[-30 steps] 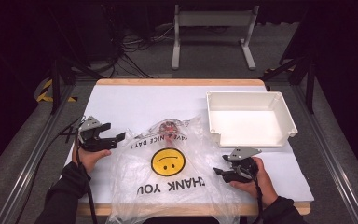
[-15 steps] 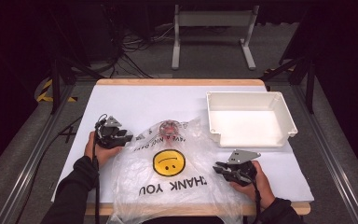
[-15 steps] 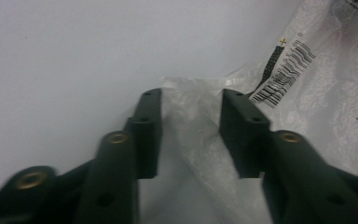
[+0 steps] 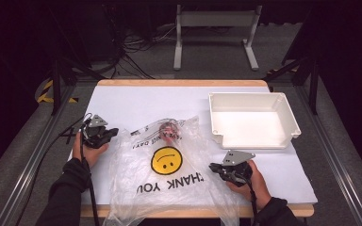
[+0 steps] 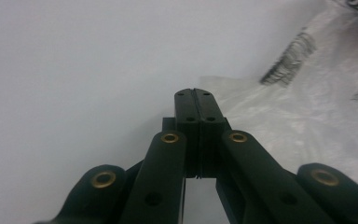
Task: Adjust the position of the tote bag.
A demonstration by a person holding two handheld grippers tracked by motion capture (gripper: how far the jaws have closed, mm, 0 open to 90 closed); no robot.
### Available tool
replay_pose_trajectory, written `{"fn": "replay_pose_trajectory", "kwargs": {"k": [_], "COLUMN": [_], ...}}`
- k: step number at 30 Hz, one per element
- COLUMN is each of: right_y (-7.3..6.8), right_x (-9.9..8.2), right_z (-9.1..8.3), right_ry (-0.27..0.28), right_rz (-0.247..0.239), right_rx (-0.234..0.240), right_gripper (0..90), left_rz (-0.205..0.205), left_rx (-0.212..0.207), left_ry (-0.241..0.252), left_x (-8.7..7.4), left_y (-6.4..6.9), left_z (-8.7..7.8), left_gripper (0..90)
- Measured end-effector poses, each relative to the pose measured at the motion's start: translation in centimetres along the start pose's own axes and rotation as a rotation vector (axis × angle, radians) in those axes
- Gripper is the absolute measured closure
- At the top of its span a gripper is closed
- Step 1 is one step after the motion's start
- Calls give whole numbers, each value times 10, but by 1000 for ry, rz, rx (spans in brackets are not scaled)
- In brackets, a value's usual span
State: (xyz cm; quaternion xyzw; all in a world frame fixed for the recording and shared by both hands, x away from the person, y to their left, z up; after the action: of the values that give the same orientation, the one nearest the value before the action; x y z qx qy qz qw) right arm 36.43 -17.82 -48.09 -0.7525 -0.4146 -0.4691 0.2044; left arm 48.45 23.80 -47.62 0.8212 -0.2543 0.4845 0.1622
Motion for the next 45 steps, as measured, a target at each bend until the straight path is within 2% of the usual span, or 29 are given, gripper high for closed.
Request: {"fn": "replay_pose_trajectory", "kwargs": {"k": [2,4,7,9,12,15,16,19,22,24,26,28,30,31,33,37,40,41,43,45], "right_y": [1,2,4,4,6,10,10,12,12,11,10,8,4,2,-3,-18,-33,-33,-47,-55], "right_x": [1,3,5,4,5,5,5,4,4,5,7,8,9,9,11,20,23,23,21,16], "right_z": [3,6,9,8,5,-1,-1,-6,-10,-14,-19,-26,-34,-39,-48,-59,-58,-58,-54,-49], "right_ry": [1,3,2,0,8,22,22,24,14,12,22,34,51,60,78,106,101,101,76,55], "right_rz": [5,6,3,3,-3,7,7,12,6,-7,-6,-10,-12,-6,-14,-39,-61,-61,-82,-83], "right_rx": [-2,-7,-11,-14,-22,-35,-35,-42,-38,-45,-50,-46,-28,-23,-8,29,78,78,135,170], "right_gripper": [880,879,879,877,869,847,847,821,754,710,672,648,615,610,607,571,546,546,517,471], "left_rz": [-28,-56,-46,-27,-12,54,54,110,131,171,186,178,214,215,247,290,289,289,291,288], "left_rx": [19,5,-32,-37,-42,-86,-86,-134,-181,-203,-224,-274,-310,-335,-351,-368,-387,-387,-390,-390], "left_ry": [18,34,69,86,114,157,157,186,207,199,188,181,142,129,84,-5,-54,-54,-75,-82], "left_x": [0,-1,1,5,9,16,16,21,20,15,7,-3,-16,-23,-40,-61,-69,-69,-72,-73], "left_y": [-11,-15,-11,-7,-1,15,15,34,60,75,90,105,120,127,141,154,155,155,154,152], "left_z": [-4,-7,-9,-11,-15,-30,-30,-48,-64,-71,-77,-84,-89,-92,-95,-92,-87,-87,-83,-81], "left_gripper": [900,900,899,885,788,731,687,642,554,469,393,310,238,207,193,189,265,279,309,315]}}
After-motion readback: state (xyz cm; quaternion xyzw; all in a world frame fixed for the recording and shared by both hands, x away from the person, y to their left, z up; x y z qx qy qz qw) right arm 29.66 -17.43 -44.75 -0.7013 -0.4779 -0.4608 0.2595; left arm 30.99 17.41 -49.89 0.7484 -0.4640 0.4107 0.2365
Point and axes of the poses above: each handheld gripper's, and its own axes: z roughly forward along the jaws, x roughly out of its top, y roughly to its right, the point moved 6 cm from there along z, roughly forward along the jaws, and after that the axes turned 12 degrees about y, right-handed, at the moved point
